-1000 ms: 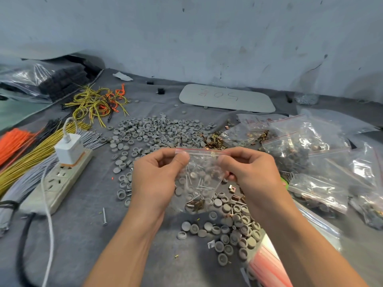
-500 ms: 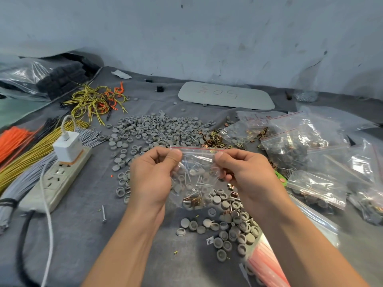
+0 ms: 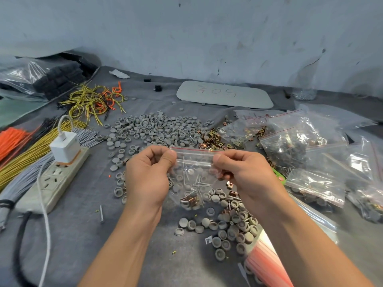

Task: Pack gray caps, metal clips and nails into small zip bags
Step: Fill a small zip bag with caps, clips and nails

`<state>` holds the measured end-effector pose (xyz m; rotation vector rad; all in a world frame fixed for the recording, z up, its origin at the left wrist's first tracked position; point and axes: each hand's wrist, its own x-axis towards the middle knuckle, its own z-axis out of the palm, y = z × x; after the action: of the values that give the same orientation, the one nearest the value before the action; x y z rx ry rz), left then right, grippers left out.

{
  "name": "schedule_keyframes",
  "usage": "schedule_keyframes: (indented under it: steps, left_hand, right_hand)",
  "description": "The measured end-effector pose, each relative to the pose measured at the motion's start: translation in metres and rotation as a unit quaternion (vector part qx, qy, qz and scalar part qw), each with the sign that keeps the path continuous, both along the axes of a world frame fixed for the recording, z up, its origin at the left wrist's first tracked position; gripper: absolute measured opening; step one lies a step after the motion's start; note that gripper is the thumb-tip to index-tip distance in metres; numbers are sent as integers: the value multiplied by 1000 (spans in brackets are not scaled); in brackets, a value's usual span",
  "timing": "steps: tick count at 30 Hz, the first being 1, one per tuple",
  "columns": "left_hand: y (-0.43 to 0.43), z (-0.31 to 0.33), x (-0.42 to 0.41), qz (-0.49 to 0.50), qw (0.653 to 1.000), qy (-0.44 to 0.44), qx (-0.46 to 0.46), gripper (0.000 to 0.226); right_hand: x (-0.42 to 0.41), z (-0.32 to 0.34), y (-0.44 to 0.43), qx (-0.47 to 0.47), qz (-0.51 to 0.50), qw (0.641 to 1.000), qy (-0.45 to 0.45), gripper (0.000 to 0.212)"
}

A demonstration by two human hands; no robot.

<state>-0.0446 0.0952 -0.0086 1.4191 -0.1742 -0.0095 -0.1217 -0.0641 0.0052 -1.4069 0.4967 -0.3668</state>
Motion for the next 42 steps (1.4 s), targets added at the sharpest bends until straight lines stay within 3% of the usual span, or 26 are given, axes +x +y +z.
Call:
schedule_keyframes:
  steps: [4,8,15,20,27,31,35,42]
  left_hand:
    - [1,-1,2,-1,1000,6,-7,22]
    - [4,1,1,-80,996,22,16,9]
    - [3,2,-2,-97,994,21,38,19]
    - [1,1,-5,-124,991,24,33,4]
    - [-1,0,-5,-98,994,34,19,8]
    - [-1,0,-6,-131,990,41,20,11]
    - [1,2,-5,-122,991,55,28,2]
    - [-2,0,-4,-90,994,68,-1,21]
  right_hand:
    - [1,0,2,-2,-10,1000,-15,18]
    - [-1,0,5,-46,7,999,-18,13]
    - [-3,3,17,-116,43,992,-34,11]
    - [-1,4,23,-115,29,992,-33,12]
    - [1,2,27,-119,33,992,-30,11]
    - [2,3,30,-104,34,993,-34,10]
    - [2,4,23,-107,-2,994,-24,13]
    - [-2,4,19,-68,31,997,2,9]
